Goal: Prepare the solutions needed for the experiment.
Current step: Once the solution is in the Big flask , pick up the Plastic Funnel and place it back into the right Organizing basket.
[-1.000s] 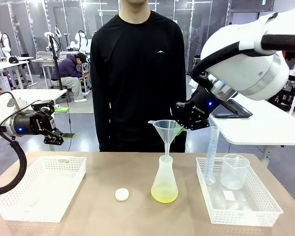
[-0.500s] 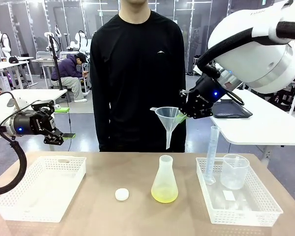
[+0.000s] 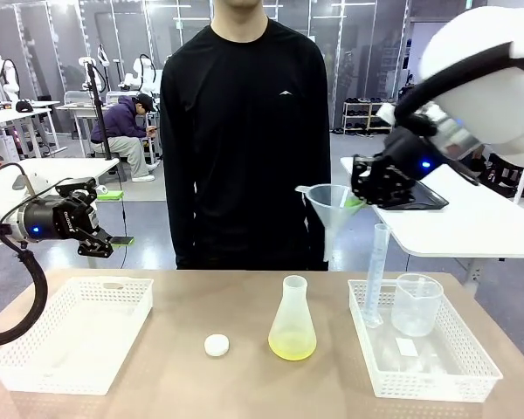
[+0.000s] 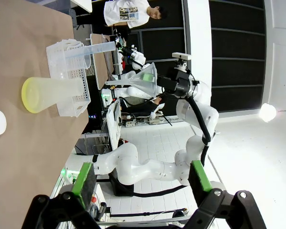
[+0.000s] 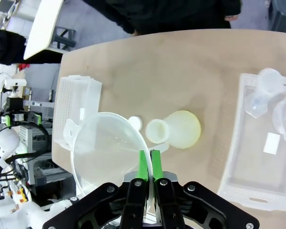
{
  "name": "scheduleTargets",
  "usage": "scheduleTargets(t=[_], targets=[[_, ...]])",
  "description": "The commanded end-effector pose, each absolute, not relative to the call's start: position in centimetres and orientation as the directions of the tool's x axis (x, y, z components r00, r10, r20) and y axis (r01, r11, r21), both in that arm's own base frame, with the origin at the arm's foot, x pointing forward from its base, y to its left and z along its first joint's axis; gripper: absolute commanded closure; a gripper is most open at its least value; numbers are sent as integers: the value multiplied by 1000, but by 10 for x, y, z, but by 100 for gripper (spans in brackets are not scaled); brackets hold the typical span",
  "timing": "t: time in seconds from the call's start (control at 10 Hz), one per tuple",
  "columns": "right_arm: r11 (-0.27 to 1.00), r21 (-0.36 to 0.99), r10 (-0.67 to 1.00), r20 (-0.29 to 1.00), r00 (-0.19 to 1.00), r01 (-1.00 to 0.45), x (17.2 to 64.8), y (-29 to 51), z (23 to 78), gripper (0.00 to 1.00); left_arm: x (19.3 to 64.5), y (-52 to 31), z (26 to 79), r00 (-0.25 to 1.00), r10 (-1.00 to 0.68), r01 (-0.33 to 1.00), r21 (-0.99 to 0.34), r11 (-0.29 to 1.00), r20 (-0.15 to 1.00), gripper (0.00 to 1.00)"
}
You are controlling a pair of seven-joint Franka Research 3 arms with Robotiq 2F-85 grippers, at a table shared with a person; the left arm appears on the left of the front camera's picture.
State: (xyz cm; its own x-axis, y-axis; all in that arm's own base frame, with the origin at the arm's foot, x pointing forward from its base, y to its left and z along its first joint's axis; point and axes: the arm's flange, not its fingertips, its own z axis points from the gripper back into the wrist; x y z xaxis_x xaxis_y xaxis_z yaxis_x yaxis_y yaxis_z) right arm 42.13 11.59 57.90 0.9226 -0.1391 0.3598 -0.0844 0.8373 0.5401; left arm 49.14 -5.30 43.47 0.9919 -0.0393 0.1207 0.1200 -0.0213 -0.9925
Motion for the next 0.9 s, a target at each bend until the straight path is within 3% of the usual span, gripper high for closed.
scheduleTargets(t=[0.0, 0.4, 0.8], targets=[[854, 510, -119, 385, 915, -104, 399, 74, 574, 100, 491, -53, 436, 992, -39, 122, -992, -22, 123, 0], [859, 512, -200, 341, 919, -3, 382, 1, 561, 100, 491, -53, 436, 992, -39, 122, -992, -22, 123, 0], [882, 461, -231, 249, 941, 94, 386, -11, 524, 100, 491, -53, 436, 992, -39, 122, -992, -22, 123, 0]])
